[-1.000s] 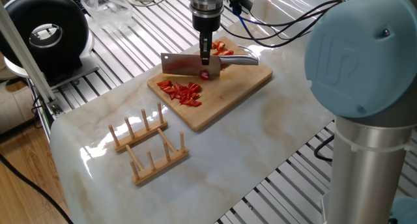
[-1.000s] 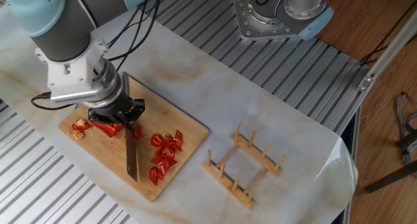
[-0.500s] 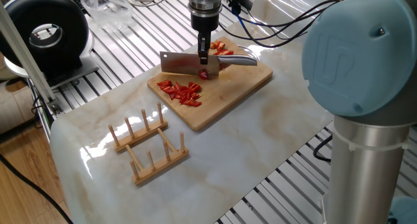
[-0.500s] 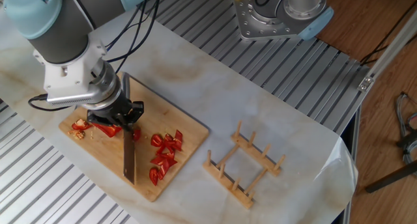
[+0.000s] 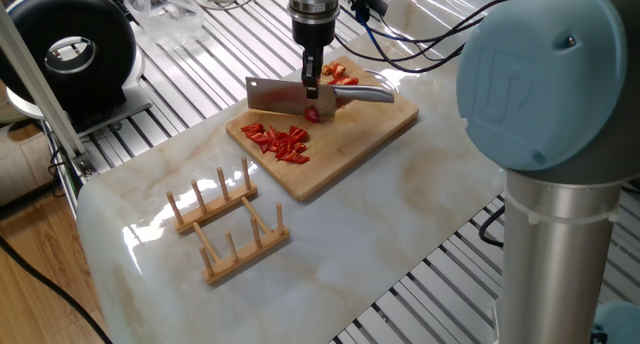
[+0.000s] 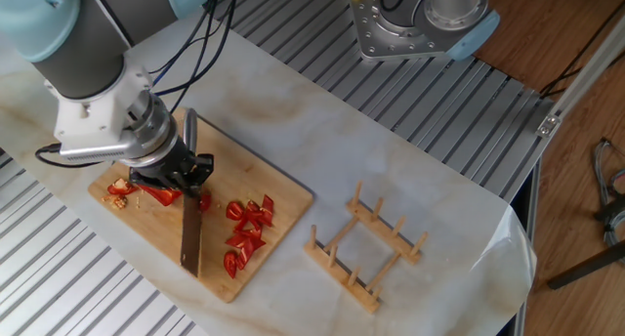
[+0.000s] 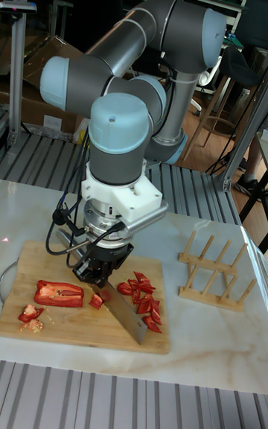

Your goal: Chop the chili peppers

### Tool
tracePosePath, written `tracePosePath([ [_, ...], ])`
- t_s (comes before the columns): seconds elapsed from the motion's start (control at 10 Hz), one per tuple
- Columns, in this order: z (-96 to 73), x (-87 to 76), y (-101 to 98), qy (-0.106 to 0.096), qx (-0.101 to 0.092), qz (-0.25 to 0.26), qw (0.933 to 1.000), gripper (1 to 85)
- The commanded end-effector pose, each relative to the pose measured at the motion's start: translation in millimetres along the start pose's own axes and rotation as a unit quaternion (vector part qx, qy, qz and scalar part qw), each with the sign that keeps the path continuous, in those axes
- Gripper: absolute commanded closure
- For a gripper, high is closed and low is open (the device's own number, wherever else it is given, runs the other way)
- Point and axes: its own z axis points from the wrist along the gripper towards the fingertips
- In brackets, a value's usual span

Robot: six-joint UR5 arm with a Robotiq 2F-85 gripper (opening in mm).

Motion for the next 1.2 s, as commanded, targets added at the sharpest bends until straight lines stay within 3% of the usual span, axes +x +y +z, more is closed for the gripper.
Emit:
tracePosePath([
  [0.0, -0.7, -8.6, 2.9, -0.02, -0.013, 0.014, 0.9996, 84.3],
  [0.4, -3.8, -14.5, 6.4, -0.021, -0.011, 0.022, 0.9995, 84.3],
  [0.6, -8.3, -6.7, 6.7, 0.003, 0.011, 0.041, 0.9991, 84.3],
  [0.7, -14.5, -3.0, 4.7, 0.026, 0.038, 0.044, 0.998, 84.3],
  [0.8, -18.9, -3.6, 8.3, 0.037, 0.047, 0.046, 0.9972, 84.3],
  [1.0, -22.6, -2.9, 15.2, 0.037, 0.044, 0.062, 0.9964, 84.3],
  [1.1, -25.2, -5.9, 15.1, 0.025, 0.051, 0.093, 0.994, 84.3],
])
